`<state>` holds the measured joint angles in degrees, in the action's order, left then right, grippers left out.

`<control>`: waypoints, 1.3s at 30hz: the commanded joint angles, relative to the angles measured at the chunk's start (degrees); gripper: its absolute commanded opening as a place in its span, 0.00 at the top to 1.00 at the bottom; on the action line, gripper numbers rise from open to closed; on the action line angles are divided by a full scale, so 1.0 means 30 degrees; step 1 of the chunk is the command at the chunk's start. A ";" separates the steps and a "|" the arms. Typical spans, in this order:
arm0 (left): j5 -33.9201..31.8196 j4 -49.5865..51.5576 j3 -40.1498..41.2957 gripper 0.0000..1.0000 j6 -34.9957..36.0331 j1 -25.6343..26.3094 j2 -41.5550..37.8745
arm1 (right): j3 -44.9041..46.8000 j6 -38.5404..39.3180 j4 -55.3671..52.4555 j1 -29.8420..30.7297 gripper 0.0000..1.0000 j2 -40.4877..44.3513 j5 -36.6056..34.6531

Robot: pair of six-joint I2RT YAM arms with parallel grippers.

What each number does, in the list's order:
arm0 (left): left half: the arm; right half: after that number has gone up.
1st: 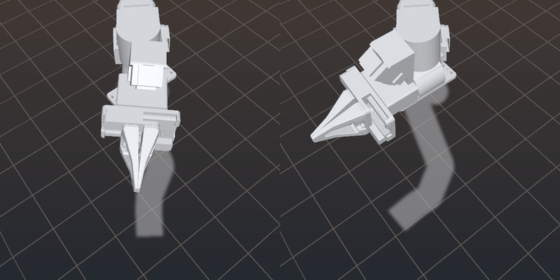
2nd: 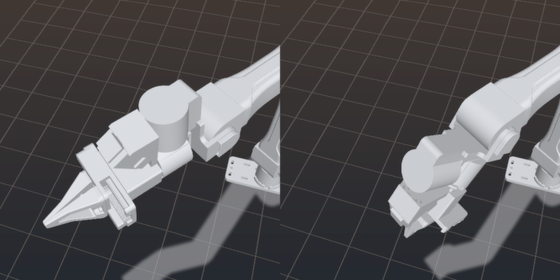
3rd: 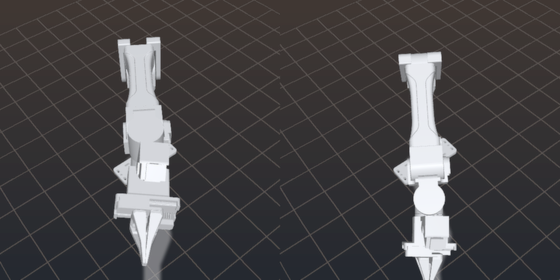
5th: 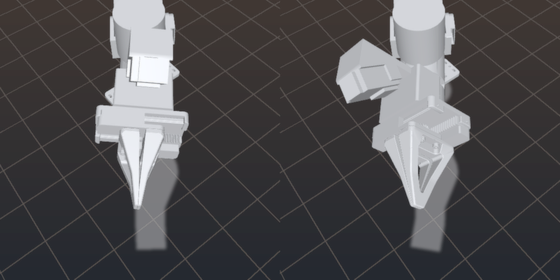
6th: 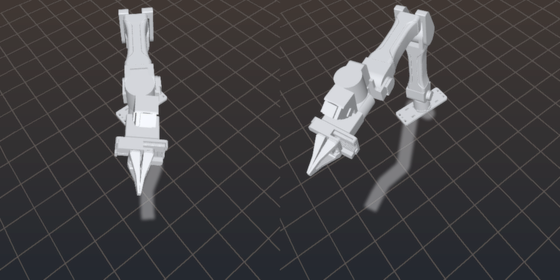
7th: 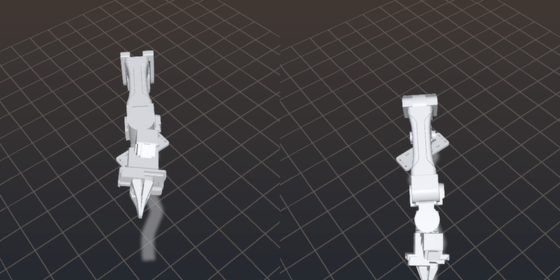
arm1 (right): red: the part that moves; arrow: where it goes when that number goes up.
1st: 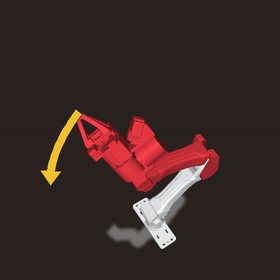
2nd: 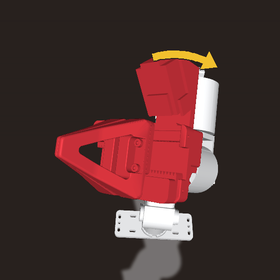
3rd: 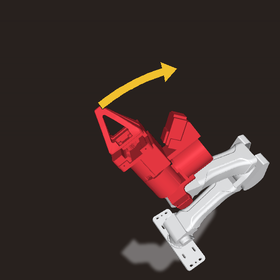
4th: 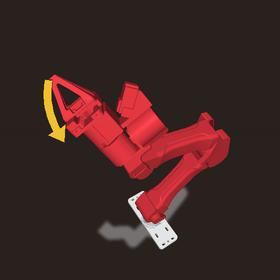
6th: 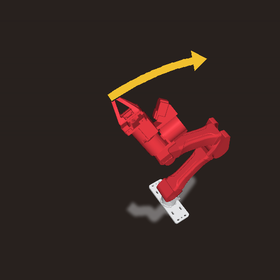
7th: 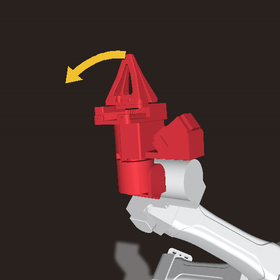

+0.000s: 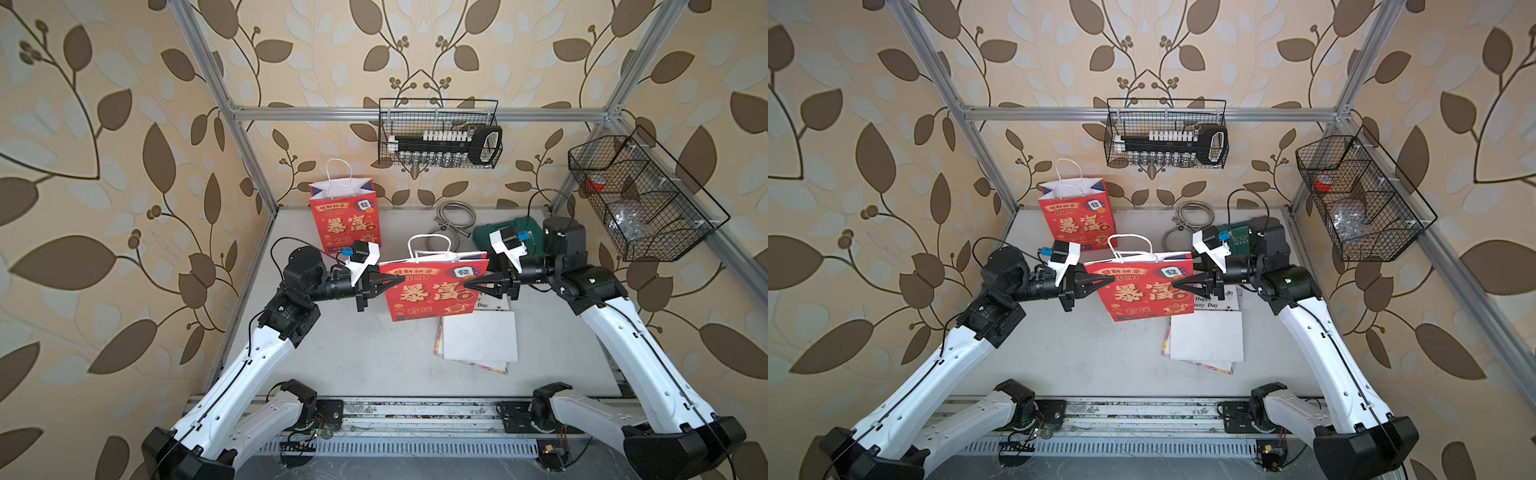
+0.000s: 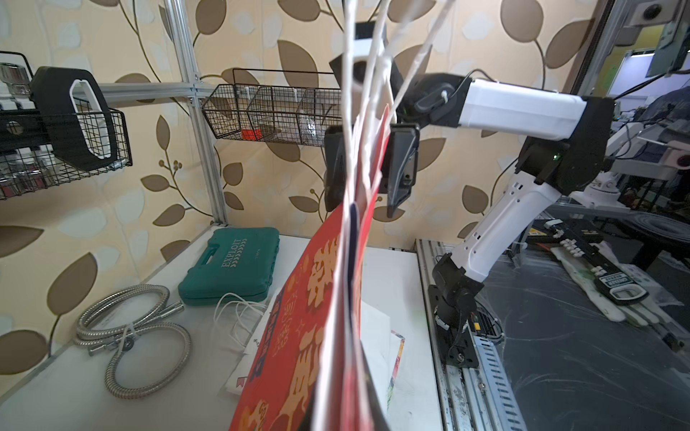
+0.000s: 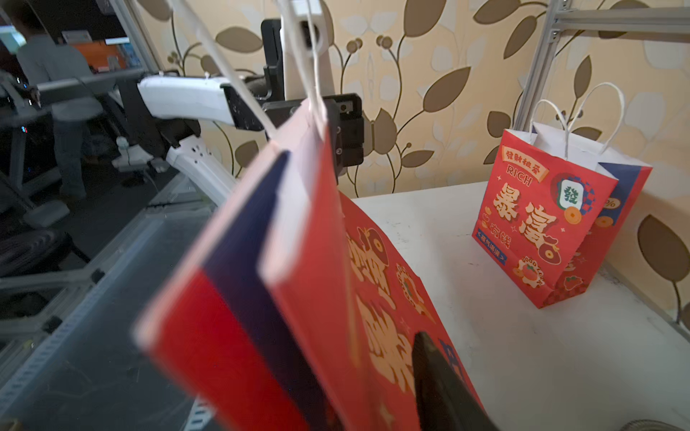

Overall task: Put away the paper bag
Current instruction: Press the paper bag.

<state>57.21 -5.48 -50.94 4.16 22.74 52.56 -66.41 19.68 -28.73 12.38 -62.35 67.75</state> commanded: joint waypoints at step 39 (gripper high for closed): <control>-0.0005 0.4667 -0.0491 1.00 0.1975 -0.0725 0.0440 | 0.1526 -0.2936 0.5748 0.1895 0.96 -0.2760 0.0786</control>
<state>56.90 -1.65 -48.01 -0.58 20.91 54.83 -61.39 3.20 -3.55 17.28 -69.58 72.18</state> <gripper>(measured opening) 0.051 0.047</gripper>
